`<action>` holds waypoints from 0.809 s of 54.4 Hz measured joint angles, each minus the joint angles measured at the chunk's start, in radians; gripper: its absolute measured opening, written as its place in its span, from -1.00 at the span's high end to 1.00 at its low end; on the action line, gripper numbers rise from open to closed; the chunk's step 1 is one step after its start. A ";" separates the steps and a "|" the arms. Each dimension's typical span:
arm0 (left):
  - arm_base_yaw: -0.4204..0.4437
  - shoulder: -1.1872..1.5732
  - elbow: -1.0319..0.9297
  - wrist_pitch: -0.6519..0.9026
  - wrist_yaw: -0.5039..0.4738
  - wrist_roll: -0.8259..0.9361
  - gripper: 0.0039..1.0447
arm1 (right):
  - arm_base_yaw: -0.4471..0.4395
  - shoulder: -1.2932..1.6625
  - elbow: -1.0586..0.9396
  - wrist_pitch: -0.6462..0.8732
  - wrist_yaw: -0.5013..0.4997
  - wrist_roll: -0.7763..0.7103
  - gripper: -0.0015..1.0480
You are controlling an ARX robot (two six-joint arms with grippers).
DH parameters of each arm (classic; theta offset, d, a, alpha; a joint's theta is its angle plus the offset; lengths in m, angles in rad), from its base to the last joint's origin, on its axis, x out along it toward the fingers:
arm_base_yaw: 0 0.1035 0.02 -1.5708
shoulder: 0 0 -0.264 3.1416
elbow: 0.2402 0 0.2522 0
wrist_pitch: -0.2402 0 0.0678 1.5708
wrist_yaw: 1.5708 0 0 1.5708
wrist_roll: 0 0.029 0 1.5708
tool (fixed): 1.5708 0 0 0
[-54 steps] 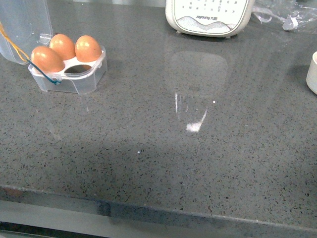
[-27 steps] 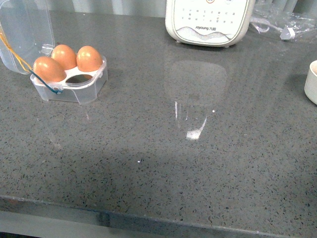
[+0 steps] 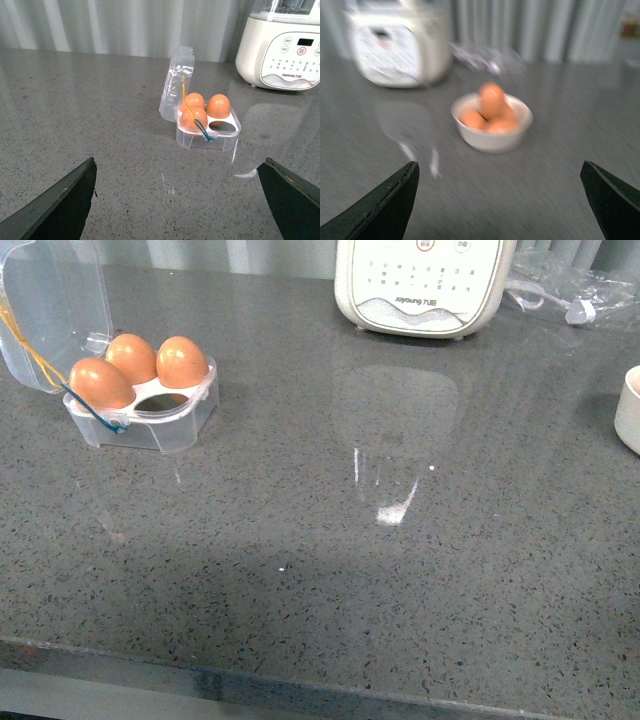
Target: Put egg into box
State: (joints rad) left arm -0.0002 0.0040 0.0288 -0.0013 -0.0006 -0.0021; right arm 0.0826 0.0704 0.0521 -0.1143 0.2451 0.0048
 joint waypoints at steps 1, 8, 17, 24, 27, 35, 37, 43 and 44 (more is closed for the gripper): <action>0.000 0.000 0.000 0.000 -0.001 0.000 -0.87 | 0.013 0.012 0.006 -0.011 0.039 0.002 -0.86; 0.000 0.000 0.000 0.000 0.000 0.000 -0.87 | 0.087 0.092 0.030 0.002 0.233 -0.010 -0.86; 0.000 0.000 0.000 0.000 0.000 0.000 -0.87 | 0.018 0.189 0.068 0.156 0.126 -0.061 -0.86; 0.000 -0.001 0.000 0.000 0.000 0.000 -0.87 | -0.108 0.341 0.091 0.320 -0.015 -0.082 -0.86; 0.000 -0.001 0.000 0.000 0.000 0.000 -0.87 | -0.151 0.413 0.107 0.392 -0.069 -0.084 -0.86; 0.000 -0.001 0.000 0.000 0.000 0.000 -0.87 | -0.245 0.848 0.258 0.715 -0.242 -0.097 -0.86; 0.000 0.000 0.000 0.000 0.000 0.000 -0.87 | -0.256 0.968 0.318 0.742 -0.287 -0.094 -0.86; 0.000 -0.001 0.000 0.000 0.000 0.000 -0.87 | -0.266 1.213 0.483 0.680 -0.396 -0.078 -0.86; 0.000 -0.001 0.000 0.000 0.000 0.000 -0.87 | -0.266 1.237 0.505 0.665 -0.406 -0.077 -0.86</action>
State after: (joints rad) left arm -0.0002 0.0032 0.0288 -0.0013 -0.0010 -0.0021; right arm -0.1837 1.3075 0.5568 0.5507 -0.1612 -0.0723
